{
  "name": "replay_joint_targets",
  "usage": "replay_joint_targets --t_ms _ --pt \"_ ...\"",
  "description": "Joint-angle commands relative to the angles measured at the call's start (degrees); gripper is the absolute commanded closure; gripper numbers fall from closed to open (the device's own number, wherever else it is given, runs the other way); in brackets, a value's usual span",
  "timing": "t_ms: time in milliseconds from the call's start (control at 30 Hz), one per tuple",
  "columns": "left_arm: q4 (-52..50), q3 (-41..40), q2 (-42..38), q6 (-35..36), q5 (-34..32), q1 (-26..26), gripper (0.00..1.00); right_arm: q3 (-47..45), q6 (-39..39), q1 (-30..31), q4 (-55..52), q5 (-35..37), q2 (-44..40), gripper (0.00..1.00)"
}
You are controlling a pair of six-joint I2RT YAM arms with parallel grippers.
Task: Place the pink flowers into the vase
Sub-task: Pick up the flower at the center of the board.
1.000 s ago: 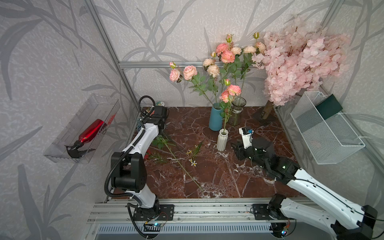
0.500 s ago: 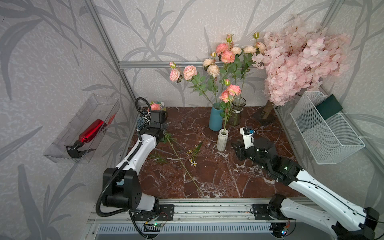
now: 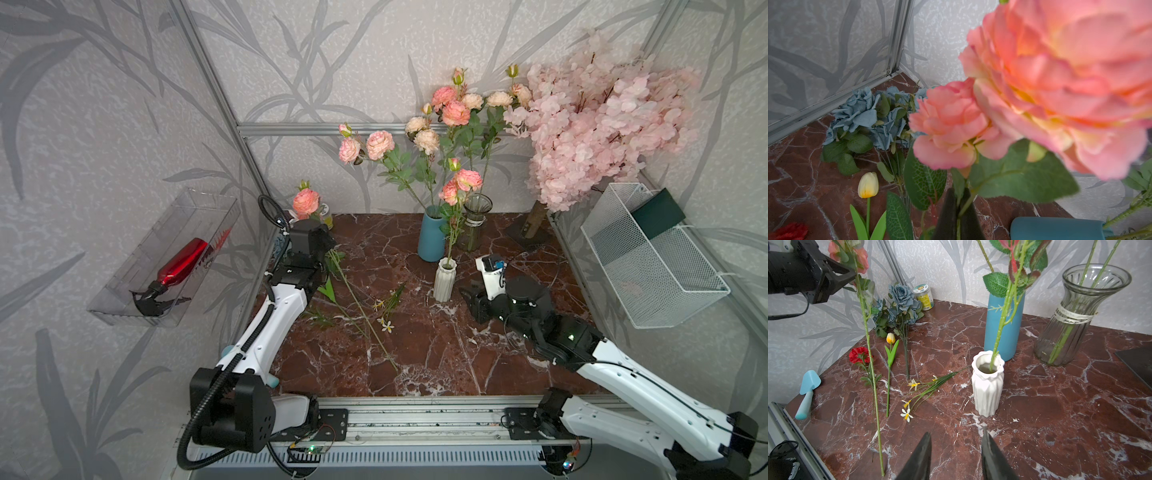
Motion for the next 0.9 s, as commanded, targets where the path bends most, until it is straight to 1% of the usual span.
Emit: replay_joint_targets --t_ms 0,167,333,400,500,667,867 --pt "4.1 2.3 -0.9 1.4 0.7 -0.1 1.0 2.6 -1.2 1.1 0.2 0.1 0.3 0.6" --pt "4.9 5.5 -0.9 3.5 5.7 -0.1 1.0 3.3 -3.7 1.7 0.9 -1.2 0.1 0.6" --pt "3.1 9.2 -3.2 7.1 11.6 -0.1 1.0 4.2 -7.0 1.7 2.2 -7.1 0.3 0.6" --pt "2.1 9.6 -5.1 7.5 13.7 0.0 1.0 5.1 -7.5 1.6 2.3 -9.1 1.3 0.59" --pt "3.3 8.2 -8.6 7.9 17.2 0.0 1.0 6.4 -7.3 1.5 3.3 -13.7 2.7 0.59" --pt "2.9 8.7 -12.8 9.1 25.8 0.3 1.0 8.1 -5.8 1.5 7.4 -23.1 4.1 0.59" --pt "3.6 9.3 -15.6 6.7 36.0 2.0 1.0 12.0 -2.7 1.5 12.6 -34.4 9.4 0.59"
